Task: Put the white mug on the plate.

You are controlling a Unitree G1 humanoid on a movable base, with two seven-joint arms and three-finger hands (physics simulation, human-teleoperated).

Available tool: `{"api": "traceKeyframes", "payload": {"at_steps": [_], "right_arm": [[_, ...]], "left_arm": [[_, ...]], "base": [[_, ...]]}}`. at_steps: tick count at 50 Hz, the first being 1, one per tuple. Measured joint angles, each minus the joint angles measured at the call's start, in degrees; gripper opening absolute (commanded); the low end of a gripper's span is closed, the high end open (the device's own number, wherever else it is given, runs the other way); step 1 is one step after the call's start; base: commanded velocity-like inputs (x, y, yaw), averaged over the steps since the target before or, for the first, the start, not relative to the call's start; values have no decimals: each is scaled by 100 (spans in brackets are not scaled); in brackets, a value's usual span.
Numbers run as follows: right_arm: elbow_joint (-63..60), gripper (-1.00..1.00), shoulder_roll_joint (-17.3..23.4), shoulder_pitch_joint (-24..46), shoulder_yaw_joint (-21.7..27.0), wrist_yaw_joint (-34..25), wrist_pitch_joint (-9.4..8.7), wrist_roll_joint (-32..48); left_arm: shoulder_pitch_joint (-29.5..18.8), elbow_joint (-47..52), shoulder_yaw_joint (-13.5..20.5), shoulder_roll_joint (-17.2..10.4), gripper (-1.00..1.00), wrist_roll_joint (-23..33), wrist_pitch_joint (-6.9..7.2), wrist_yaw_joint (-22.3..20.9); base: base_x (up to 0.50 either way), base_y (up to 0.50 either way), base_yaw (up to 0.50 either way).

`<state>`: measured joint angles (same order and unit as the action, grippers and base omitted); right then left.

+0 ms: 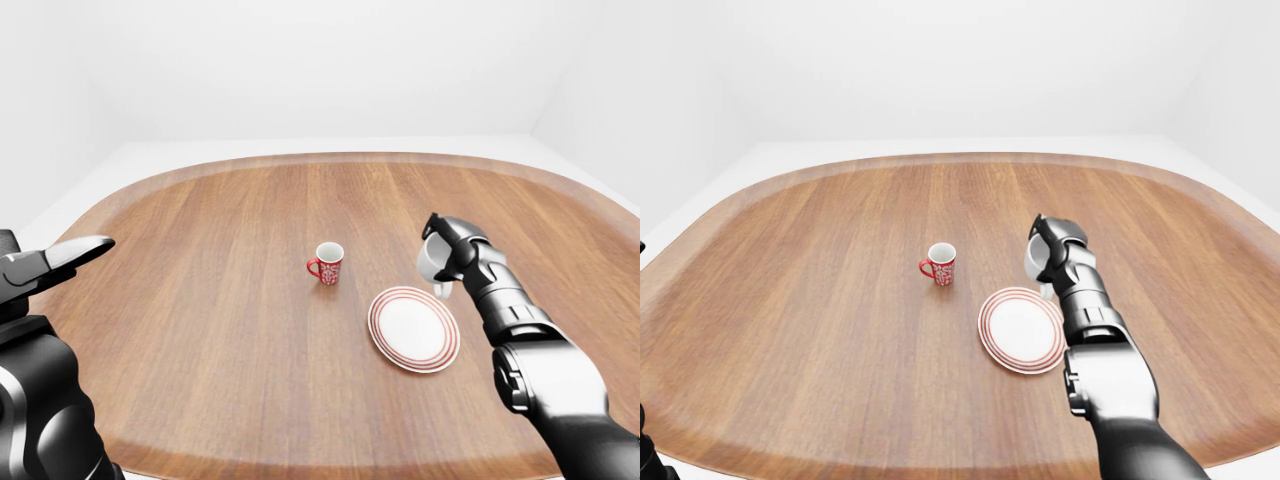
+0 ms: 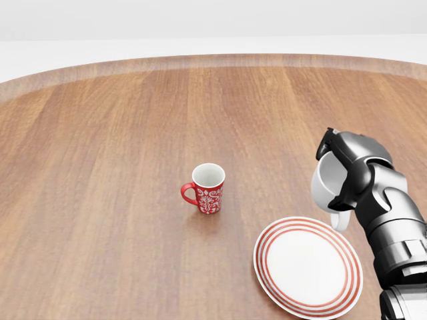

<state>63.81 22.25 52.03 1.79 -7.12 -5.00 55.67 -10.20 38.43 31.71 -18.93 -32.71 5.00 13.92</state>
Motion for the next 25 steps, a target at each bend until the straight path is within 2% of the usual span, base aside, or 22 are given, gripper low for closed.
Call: {"api": "traceKeyframes", "payload": {"at_steps": [13, 25], "right_arm": [[330, -100, -163, -174, -59, 946, 0, -338], [516, -100, -344, -476, -127, 1054, 0, -485]], "left_arm": [[3, 0, 1, -2, 100, -3, 0, 5], [7, -6, -6, 5, 100, 12, 0, -3]], "base": [[0, 0, 0], [0, 0, 0]]}}
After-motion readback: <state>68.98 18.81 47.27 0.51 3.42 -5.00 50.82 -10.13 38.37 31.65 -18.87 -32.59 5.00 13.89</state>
